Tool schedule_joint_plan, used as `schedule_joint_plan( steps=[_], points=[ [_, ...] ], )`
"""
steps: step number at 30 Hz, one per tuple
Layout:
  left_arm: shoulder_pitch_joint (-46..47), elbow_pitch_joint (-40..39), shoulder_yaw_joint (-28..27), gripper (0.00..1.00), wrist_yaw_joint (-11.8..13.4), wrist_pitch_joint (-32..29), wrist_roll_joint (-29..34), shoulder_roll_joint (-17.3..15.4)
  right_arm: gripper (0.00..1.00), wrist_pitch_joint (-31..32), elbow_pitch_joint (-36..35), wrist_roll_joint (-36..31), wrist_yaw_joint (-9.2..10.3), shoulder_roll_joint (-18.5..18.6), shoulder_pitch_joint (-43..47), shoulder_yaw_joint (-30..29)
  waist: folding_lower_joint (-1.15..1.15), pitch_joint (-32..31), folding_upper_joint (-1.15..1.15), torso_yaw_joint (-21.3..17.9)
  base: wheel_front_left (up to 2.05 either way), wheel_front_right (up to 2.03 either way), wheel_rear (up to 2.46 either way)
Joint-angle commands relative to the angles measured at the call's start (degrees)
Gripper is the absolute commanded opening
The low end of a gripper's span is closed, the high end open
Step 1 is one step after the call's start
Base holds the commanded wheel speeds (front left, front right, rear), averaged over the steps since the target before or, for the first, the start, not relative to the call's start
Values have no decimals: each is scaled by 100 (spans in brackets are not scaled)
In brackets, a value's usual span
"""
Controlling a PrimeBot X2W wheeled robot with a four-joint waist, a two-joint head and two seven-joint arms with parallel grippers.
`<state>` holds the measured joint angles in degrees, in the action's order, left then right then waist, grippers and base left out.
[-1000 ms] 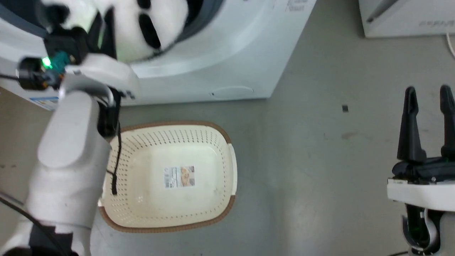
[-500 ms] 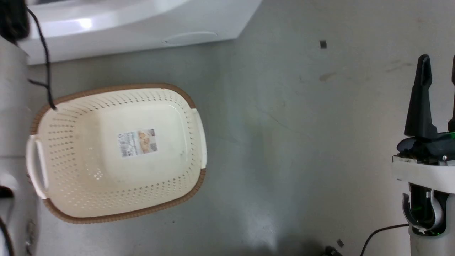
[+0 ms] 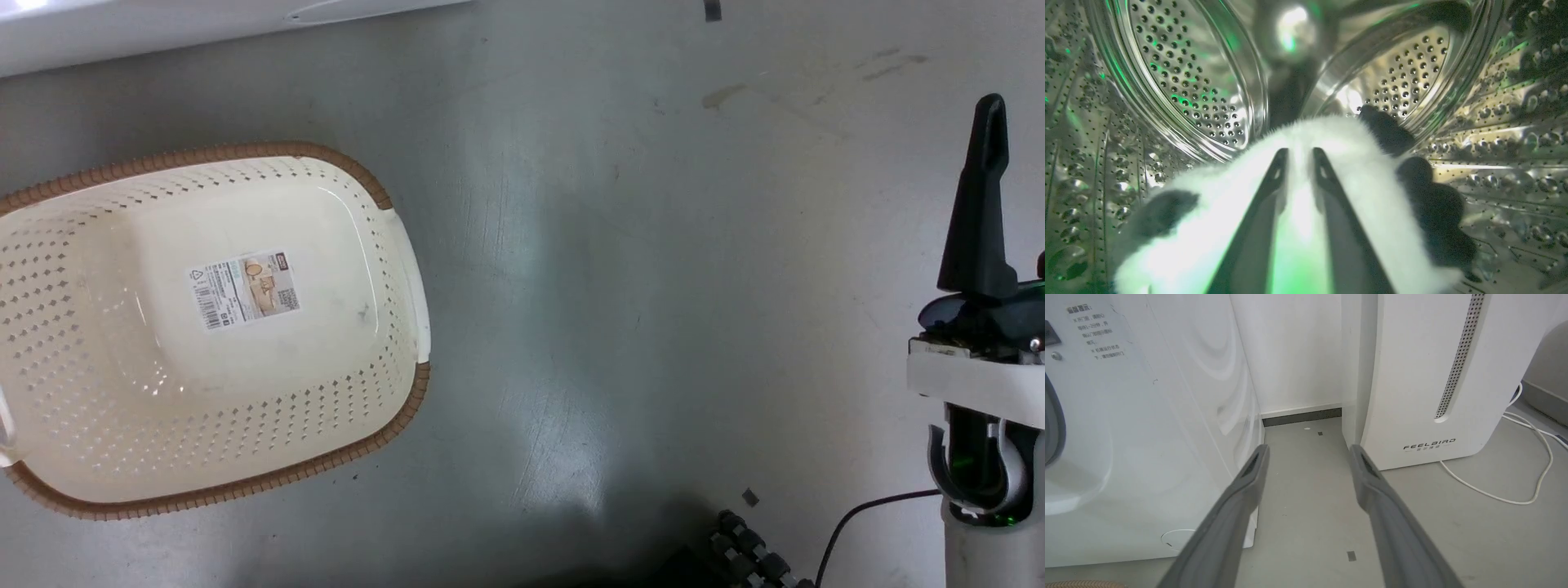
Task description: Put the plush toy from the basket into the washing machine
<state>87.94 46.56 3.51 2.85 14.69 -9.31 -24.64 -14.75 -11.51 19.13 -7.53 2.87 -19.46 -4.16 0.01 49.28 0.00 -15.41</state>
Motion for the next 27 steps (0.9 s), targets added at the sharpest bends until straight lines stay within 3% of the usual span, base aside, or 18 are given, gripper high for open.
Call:
schedule_joint_plan(
  steps=[1,14,27],
  points=[
    [98,111,40,100,-30,30,67,-12,100,-25,-11,0,4,0,-109,-11,-1,9,0,25,0,0,0],
    [-632,217,31,100,-7,30,142,279,100,-25,84,-165,4,0,-74,2,-1,-455,0,271,0,0,0],
    [-2533,-763,-414,100,111,30,100,697,100,-25,183,-443,4,0,281,-64,-1,-1465,0,662,0,0,0]
  ],
)
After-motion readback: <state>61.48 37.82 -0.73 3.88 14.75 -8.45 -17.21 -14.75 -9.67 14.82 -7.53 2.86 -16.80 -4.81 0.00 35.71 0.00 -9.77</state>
